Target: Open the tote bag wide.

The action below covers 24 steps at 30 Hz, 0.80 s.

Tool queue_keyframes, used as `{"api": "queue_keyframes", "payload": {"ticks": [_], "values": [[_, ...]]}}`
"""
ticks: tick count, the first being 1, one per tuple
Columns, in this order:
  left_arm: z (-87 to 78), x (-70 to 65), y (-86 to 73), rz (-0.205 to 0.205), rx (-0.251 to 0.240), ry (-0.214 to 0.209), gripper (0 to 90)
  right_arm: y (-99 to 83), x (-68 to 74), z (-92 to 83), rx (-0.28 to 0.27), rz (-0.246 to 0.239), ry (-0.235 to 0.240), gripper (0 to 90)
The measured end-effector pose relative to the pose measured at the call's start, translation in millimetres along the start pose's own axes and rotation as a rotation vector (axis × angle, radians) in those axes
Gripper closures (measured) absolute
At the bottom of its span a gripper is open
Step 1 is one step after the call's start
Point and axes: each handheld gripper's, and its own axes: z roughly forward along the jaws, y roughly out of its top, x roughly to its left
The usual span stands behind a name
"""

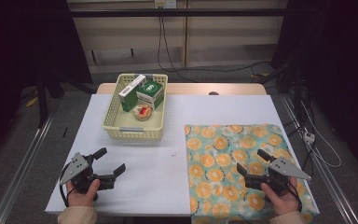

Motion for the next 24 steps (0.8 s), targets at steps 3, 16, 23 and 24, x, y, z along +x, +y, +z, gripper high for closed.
{"api": "queue_keyframes", "payload": {"ticks": [3,16,23,24], "values": [[0.3,-0.5,-0.1,-0.001,0.000,-0.003,3.8,0.2,1.0,1.3,0.010,0.002,0.004,3.6],[0.4,0.1,-0.5,-0.005,0.000,-0.008,3.8,8.5,4.0,13.7,0.059,-0.004,-0.013,3.9],[0.9,0.6,-0.4,0.002,0.001,-0.007,3.8,24.0,26.4,29.3,0.109,-0.040,0.019,4.8],[1.0,0.2,-0.3,-0.002,0.000,-0.007,3.8,26.4,35.3,35.5,0.135,-0.050,0.039,5.4]]}}
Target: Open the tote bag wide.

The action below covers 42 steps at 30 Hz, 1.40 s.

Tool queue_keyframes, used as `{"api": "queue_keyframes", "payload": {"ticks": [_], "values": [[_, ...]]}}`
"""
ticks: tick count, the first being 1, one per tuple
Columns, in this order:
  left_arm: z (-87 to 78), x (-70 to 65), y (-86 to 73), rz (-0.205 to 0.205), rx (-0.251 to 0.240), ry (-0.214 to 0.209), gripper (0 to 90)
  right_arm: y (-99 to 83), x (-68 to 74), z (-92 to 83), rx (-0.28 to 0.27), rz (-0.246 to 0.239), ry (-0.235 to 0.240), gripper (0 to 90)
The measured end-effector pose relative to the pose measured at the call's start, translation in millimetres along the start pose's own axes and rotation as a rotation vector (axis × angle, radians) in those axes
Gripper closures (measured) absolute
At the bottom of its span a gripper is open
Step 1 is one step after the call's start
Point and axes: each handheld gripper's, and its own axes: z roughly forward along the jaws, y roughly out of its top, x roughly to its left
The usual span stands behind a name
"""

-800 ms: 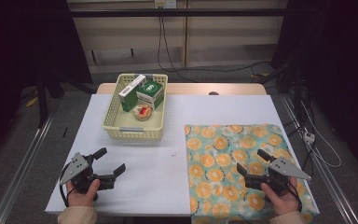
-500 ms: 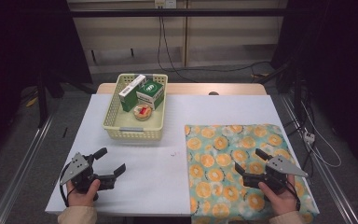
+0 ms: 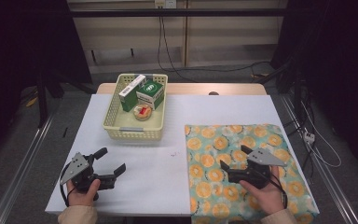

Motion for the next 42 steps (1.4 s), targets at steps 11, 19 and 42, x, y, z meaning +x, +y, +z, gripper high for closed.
{"api": "queue_keyframes", "payload": {"ticks": [11,19,42], "values": [[-0.6,0.1,-0.6,-0.006,-0.003,-0.004,3.8,8.6,43.9,37.6,0.120,-0.020,0.163,10.7],[0.4,-0.3,-0.4,0.021,0.010,-0.010,3.8,5.1,73.2,60.3,0.250,-0.063,0.271,30.3],[-0.1,-1.3,0.2,0.019,0.007,-0.008,3.8,-1.2,85.2,60.8,0.367,-0.140,0.271,83.4]]}}
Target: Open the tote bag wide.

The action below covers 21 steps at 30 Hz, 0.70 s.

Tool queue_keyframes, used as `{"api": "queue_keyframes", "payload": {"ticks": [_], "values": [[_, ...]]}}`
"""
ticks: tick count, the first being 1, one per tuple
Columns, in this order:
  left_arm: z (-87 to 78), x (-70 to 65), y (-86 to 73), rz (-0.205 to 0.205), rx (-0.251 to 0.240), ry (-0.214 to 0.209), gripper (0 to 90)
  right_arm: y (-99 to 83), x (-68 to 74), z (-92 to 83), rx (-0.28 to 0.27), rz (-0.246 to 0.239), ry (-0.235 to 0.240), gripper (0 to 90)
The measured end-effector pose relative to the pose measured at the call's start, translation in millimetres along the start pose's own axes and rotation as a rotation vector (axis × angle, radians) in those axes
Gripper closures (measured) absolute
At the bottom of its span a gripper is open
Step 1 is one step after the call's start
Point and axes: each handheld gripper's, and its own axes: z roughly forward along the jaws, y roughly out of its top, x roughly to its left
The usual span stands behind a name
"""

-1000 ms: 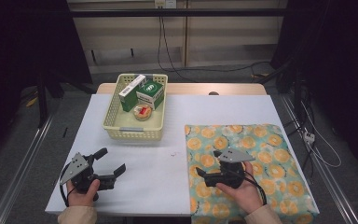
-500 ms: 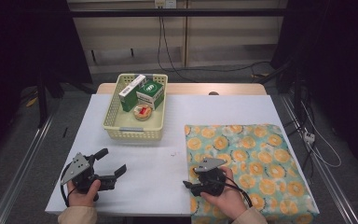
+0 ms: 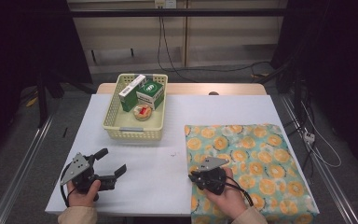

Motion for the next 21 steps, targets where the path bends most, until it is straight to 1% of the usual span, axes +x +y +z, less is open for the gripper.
{"api": "queue_keyframes", "payload": {"ticks": [2,5,6,7,9,11,12,13,14,15,17,19,20,21], "values": [[0.2,-0.6,-0.2,-0.006,-0.002,-0.001,3.8,-0.8,-3.3,0.3,-0.007,0.014,0.006,90.0],[0.4,-0.5,-0.5,0.001,0.003,-0.006,3.8,-1.4,-4.4,0.2,-0.014,0.022,0.010,90.0],[0.5,-0.8,-0.5,0.000,0.003,-0.008,3.8,-1.5,-5.7,0.6,-0.027,0.030,0.011,90.0],[0.6,-1.6,-0.2,0.004,0.002,-0.006,3.8,-0.7,-7.9,-0.1,-0.035,0.046,0.018,90.0],[0.4,-1.9,0.0,0.004,0.000,-0.007,3.8,3.5,-15.2,-3.0,-0.070,0.095,0.037,90.0],[-0.4,-2.0,-0.1,0.007,-0.001,-0.001,3.8,10.9,-22.8,-5.7,-0.095,0.119,0.039,90.0],[-0.4,-2.0,-0.1,0.007,-0.001,-0.001,3.8,10.9,-22.8,-5.7,-0.095,0.119,0.039,90.0],[-0.6,-1.9,-0.2,0.007,0.000,-0.001,3.8,14.9,-26.1,-5.7,-0.102,0.126,0.037,90.0],[-0.4,-2.4,-0.3,0.002,-0.004,-0.001,3.8,23.1,-32.3,-3.0,-0.107,0.129,0.035,90.0],[-1.3,-2.0,-0.2,0.010,-0.001,0.000,3.8,27.4,-35.1,-1.0,-0.100,0.127,0.034,90.0],[-1.3,-2.0,-0.2,0.006,-0.006,0.000,3.8,37.0,-40.8,2.4,-0.096,0.121,0.020,90.0],[-2.1,-1.5,-0.4,0.007,-0.005,0.002,3.8,46.7,-48.1,5.2,-0.099,0.137,0.017,90.0],[-2.1,-1.3,-0.5,0.005,-0.005,0.000,3.8,46.7,-48.1,5.2,-0.099,0.137,0.017,90.0],[-2.1,-1.3,-0.6,0.001,-0.010,0.000,3.8,56.4,-55.6,7.8,-0.111,0.147,0.010,90.0]]}}
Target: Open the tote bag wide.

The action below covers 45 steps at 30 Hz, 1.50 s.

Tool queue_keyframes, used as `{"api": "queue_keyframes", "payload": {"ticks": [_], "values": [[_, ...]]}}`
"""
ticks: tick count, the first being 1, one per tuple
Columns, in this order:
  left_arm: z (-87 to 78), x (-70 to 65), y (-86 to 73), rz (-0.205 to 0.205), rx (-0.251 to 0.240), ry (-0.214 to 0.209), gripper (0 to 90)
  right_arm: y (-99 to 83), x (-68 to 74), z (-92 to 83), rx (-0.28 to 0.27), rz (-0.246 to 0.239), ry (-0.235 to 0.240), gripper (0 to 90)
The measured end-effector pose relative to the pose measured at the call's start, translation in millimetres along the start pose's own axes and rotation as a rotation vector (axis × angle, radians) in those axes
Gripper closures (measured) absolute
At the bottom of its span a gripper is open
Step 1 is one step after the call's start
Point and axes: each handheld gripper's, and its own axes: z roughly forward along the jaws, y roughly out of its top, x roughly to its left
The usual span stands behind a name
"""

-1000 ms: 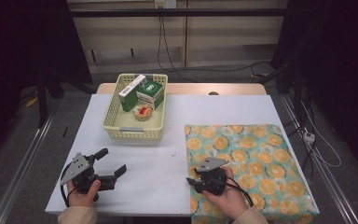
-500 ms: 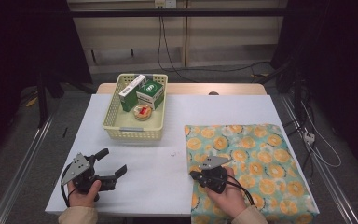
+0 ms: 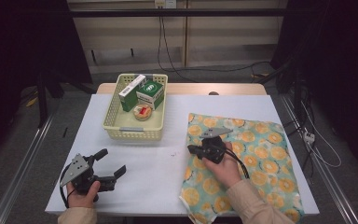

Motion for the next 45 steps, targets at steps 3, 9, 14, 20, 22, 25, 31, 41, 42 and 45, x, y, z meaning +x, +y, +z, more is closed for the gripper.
{"api": "queue_keyframes", "payload": {"ticks": [3,9,14,20,22,25,31,41,42,45], "values": [[0.1,-0.1,0.0,0.000,0.000,-0.004,3.8,14.4,-7.4,7.2,-0.004,0.008,-0.014,90.0],[0.4,-0.9,-0.4,-0.003,0.002,-0.011,3.8,42.9,-17.9,21.5,-0.016,-0.003,-0.034,90.0],[-0.2,-0.5,-0.3,-0.003,0.001,-0.016,3.8,63.0,-26.8,33.9,-0.039,0.037,-0.055,90.0],[-0.8,-0.5,-0.3,0.001,0.001,-0.015,3.8,85.7,-39.1,44.6,-0.086,0.063,-0.077,90.0],[-0.4,-0.9,-0.5,-0.001,0.000,-0.017,3.8,89.2,-41.4,46.2,-0.096,0.066,-0.078,90.0],[0.0,-0.6,-0.9,-0.002,0.003,-0.019,3.8,99.1,-51.6,53.4,-0.118,0.064,-0.096,90.0],[-0.6,-0.4,-0.8,-0.003,0.003,-0.021,3.8,93.5,-55.6,61.2,-0.087,0.061,-0.067,53.0],[-0.8,-2.1,0.5,0.006,0.007,-0.021,3.8,63.5,-32.8,20.6,-0.014,-0.093,-0.032,28.4],[-0.6,-2.8,0.7,0.004,0.006,-0.021,3.8,60.2,-29.9,14.1,-0.012,-0.105,-0.021,28.3],[0.2,-4.2,0.7,0.013,0.014,-0.022,3.8,46.0,-12.5,-8.8,0.004,-0.183,0.009,28.4]]}}
